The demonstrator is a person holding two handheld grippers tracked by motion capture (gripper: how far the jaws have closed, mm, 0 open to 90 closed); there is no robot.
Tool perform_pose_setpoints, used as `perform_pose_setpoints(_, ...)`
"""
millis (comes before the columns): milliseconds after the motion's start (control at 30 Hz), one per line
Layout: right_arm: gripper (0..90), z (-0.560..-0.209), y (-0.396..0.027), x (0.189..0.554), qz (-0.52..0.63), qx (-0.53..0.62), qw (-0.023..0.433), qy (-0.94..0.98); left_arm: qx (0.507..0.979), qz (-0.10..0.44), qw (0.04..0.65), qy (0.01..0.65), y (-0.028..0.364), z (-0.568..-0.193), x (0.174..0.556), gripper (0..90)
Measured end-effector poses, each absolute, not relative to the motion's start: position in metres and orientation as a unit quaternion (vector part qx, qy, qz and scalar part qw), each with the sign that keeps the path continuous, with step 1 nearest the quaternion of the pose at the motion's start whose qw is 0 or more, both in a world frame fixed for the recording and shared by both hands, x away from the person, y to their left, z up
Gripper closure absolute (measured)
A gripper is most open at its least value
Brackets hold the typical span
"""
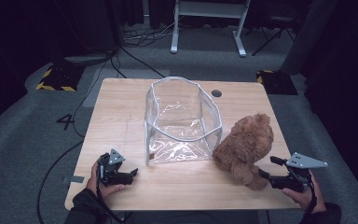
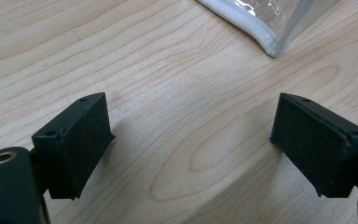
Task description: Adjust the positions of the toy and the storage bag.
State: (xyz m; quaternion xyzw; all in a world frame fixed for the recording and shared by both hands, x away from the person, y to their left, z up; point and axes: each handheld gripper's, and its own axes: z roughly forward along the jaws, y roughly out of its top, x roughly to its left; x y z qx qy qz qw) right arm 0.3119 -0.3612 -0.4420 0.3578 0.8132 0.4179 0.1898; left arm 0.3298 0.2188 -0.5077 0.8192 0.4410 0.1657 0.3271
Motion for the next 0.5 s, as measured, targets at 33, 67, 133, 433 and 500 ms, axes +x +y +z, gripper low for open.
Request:
perform_pose_setpoints(33,24.7,-0.442,-0.361,0.312,0.418,0.358,0.190,0.813,0.819,0.166,0.327,0.441,0.219,-0.508,0.330,11.9)
perform_pose_setpoints(67,24.7,-0.444,-0.356,0.309,0.422,0.344,0.179,0.819,0.820,0.165,0.327,0.441,0.219,-0.508,0.330,11.9)
perform_pose_setpoints(133,24.3,-0.445,-0.351,0.307,0.424,0.331,0.171,0.826,0.819,0.166,0.327,0.441,0.219,-0.508,0.330,11.9)
perform_pose_setpoints(433,23.1,-0.457,-0.327,0.305,0.414,0.310,0.159,0.841,0.819,0.166,0.327,0.441,0.219,-0.508,0.330,11.9)
perform_pose_setpoints(500,24.3,-0.462,-0.322,0.308,0.402,0.309,0.161,0.847,0.819,0.165,0.328,0.440,0.219,-0.508,0.330,11.9)
